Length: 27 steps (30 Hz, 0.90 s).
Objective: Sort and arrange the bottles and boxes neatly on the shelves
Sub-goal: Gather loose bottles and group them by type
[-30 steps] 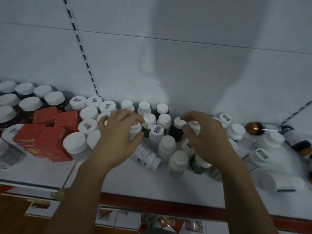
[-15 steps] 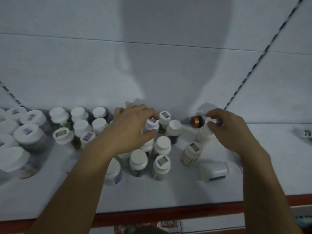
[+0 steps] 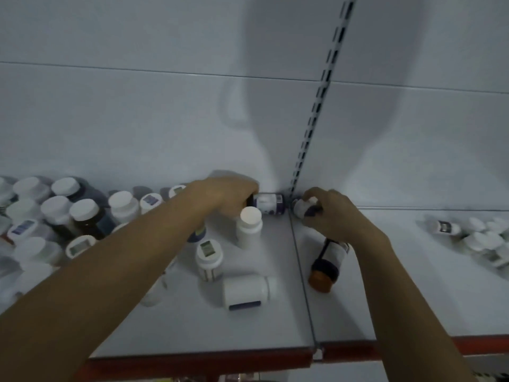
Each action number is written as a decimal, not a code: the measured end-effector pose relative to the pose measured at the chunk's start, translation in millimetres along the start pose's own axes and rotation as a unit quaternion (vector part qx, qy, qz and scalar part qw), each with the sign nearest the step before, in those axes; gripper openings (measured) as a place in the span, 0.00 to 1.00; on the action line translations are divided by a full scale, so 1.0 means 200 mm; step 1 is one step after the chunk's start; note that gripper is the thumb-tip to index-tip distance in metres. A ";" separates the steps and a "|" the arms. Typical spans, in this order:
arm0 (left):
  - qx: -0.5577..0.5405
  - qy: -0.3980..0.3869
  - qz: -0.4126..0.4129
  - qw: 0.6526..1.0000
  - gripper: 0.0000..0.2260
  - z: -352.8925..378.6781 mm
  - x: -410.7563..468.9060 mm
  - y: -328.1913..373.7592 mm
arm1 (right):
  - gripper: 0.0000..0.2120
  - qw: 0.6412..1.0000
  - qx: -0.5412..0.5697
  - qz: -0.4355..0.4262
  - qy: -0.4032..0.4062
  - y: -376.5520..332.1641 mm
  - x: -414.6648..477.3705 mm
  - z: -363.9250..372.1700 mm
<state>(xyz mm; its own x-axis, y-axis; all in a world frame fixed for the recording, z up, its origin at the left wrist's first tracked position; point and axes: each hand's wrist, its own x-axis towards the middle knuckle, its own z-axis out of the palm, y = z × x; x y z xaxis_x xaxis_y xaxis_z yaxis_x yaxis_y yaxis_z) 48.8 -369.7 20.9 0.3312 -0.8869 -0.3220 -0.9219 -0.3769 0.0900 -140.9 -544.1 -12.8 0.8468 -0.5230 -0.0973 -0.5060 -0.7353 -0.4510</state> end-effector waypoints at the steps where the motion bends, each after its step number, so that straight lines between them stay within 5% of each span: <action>1: -0.018 -0.013 -0.007 1.000 0.09 0.00 0.02 0.01 | 0.16 0.999 0.018 -0.015 0.034 0.02 0.00 -0.02; 4: -0.073 -0.015 -0.011 0.997 0.13 -0.01 0.05 0.02 | 0.18 0.991 0.039 -0.073 0.105 0.04 -0.02 -0.05; 8: -0.125 -0.014 -0.023 0.992 0.14 -0.01 0.06 0.03 | 0.30 0.990 0.067 -0.114 0.037 0.08 -0.10 -0.06; 15: -0.265 0.047 -0.067 0.961 0.06 0.08 0.09 0.04 | 0.36 0.996 0.075 -0.053 -0.003 0.29 -0.31 -0.08; 23: -0.264 -0.017 -0.058 0.963 0.19 0.08 0.10 0.04 | 0.38 0.991 0.014 -0.102 -0.082 0.29 -0.39 0.07; 27: -0.281 0.008 -0.036 0.959 0.10 0.03 0.06 0.05 | 0.34 0.994 0.001 -0.108 -0.010 0.26 -0.39 0.17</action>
<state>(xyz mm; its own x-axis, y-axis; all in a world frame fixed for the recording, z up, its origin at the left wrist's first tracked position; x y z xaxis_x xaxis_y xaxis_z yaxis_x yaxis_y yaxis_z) 42.4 -381.4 12.4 0.3970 -0.8559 -0.3314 -0.6445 -0.5170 0.5633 -228.2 -527.3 -59.4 0.9387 -0.3443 -0.0145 -0.3112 -0.8287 -0.4652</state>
